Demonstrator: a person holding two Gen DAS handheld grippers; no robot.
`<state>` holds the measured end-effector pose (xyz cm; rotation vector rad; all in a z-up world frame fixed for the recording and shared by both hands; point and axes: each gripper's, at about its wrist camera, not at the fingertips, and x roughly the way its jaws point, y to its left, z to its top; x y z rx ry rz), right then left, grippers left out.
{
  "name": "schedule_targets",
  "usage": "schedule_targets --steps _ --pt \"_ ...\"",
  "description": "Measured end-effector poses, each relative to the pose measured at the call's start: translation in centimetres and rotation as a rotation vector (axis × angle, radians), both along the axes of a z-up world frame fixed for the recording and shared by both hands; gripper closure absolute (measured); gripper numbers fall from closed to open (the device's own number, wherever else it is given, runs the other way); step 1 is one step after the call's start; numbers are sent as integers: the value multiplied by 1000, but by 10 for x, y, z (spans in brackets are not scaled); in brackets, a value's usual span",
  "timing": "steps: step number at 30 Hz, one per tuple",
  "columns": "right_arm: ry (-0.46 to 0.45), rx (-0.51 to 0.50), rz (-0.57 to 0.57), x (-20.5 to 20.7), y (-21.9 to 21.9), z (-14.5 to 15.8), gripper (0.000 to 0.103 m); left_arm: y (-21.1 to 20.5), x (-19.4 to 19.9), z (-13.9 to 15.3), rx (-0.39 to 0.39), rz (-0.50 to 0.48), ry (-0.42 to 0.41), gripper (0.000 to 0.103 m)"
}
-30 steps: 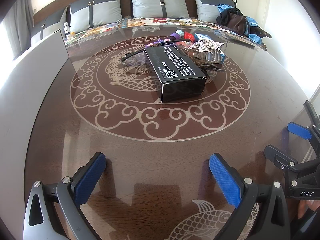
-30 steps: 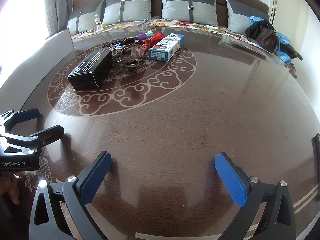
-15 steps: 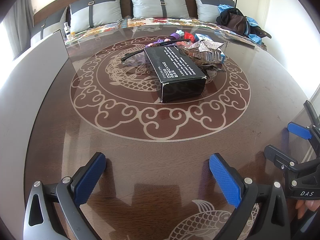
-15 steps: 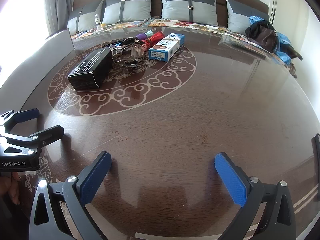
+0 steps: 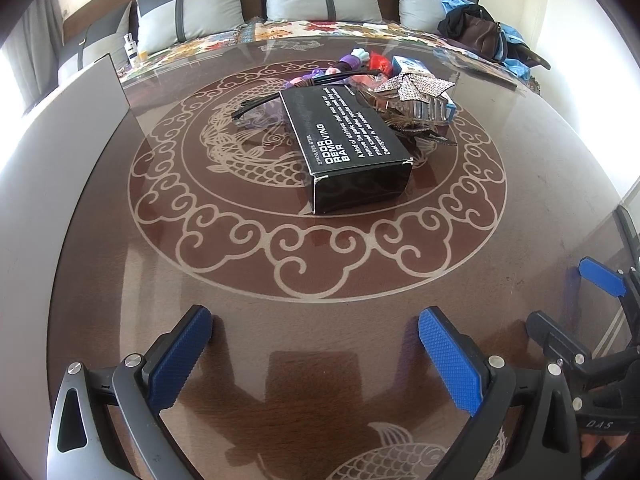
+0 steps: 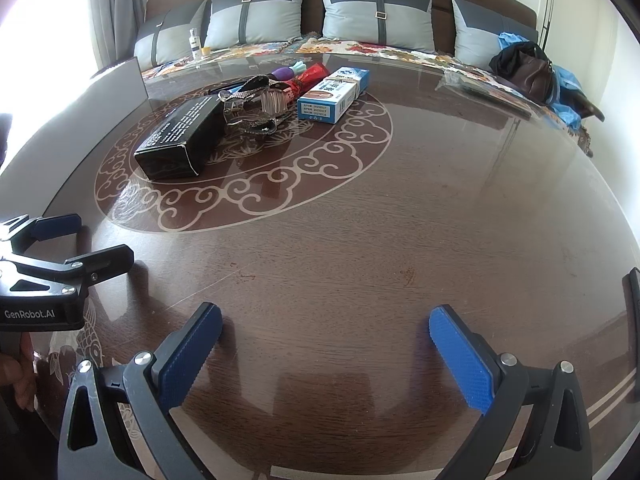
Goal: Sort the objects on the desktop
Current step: 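Move the left tool to the black odor removing bar box and grasp it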
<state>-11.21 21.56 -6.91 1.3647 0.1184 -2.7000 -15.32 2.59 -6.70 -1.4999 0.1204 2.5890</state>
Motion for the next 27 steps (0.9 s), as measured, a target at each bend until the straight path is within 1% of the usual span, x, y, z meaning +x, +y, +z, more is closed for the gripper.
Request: schedule_targets --steps 4,6,12,18,20,23,25,27 --pt "0 0 0 0 0 0 0 19 -30 0 -13 -47 -62 0" --pt "0 0 0 0 0 0 0 26 -45 1 -17 -51 -79 0" --pt "0 0 0 0 0 0 0 35 -85 0 -15 33 -86 0" --pt "0 0 -1 0 0 0 0 33 -114 0 -16 79 -108 0" --pt "0 0 0 0 0 0 0 32 -117 0 -17 67 -104 0" --pt "-1 0 0 0 0 0 0 29 -115 -1 -16 37 -71 0" --pt "-1 1 0 0 0 1 0 24 -114 -1 -14 48 -46 0" --pt "-1 1 -1 0 0 1 0 17 -113 -1 -10 79 -28 0"
